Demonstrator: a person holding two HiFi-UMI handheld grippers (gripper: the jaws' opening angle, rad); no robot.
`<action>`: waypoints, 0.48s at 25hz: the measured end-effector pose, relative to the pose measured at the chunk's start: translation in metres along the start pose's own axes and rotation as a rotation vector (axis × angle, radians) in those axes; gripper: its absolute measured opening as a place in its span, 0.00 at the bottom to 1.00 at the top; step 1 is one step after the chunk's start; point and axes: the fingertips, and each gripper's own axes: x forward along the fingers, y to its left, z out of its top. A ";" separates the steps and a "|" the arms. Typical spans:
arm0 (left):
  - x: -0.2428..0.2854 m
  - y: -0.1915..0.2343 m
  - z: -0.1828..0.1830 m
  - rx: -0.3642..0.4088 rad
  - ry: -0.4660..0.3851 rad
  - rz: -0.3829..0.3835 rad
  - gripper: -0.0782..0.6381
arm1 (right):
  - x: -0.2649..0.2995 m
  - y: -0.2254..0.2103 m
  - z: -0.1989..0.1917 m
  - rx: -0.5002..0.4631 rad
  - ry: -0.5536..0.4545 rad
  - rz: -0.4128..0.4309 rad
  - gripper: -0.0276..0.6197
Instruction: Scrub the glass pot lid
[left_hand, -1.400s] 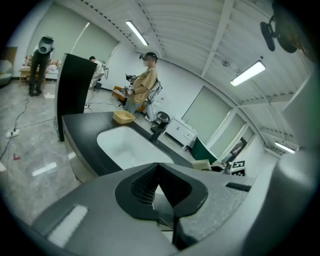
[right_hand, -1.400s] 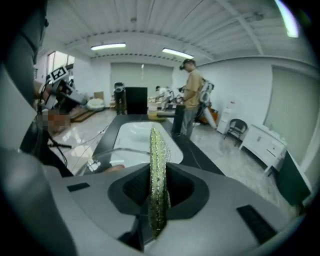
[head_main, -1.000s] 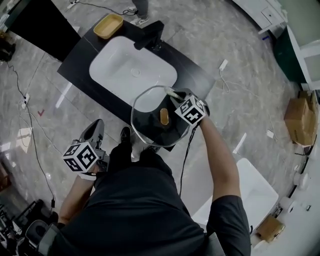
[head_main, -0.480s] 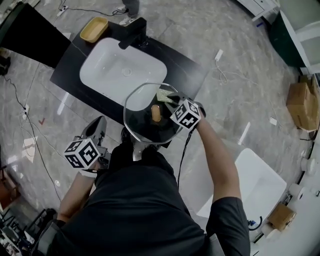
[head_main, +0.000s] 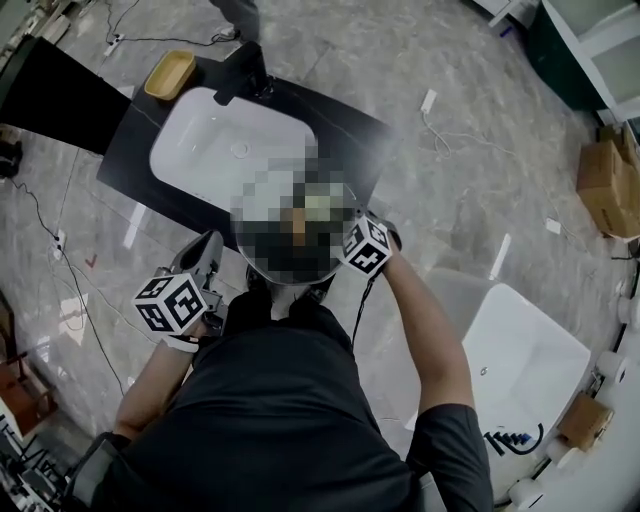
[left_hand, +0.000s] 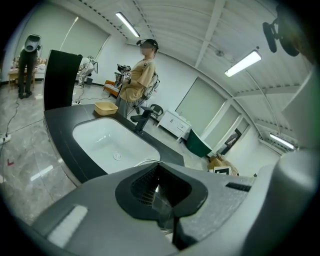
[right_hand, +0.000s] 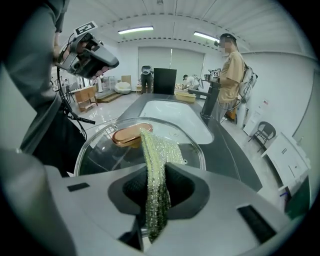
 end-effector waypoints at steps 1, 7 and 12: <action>0.000 -0.005 -0.001 0.006 0.001 -0.002 0.11 | -0.002 0.003 -0.003 0.007 -0.003 -0.004 0.14; -0.002 -0.028 -0.009 0.021 -0.005 0.002 0.11 | -0.011 0.018 -0.013 0.038 -0.028 -0.008 0.14; -0.010 -0.035 -0.022 0.013 -0.007 0.038 0.11 | -0.019 0.025 -0.018 0.045 -0.041 -0.013 0.14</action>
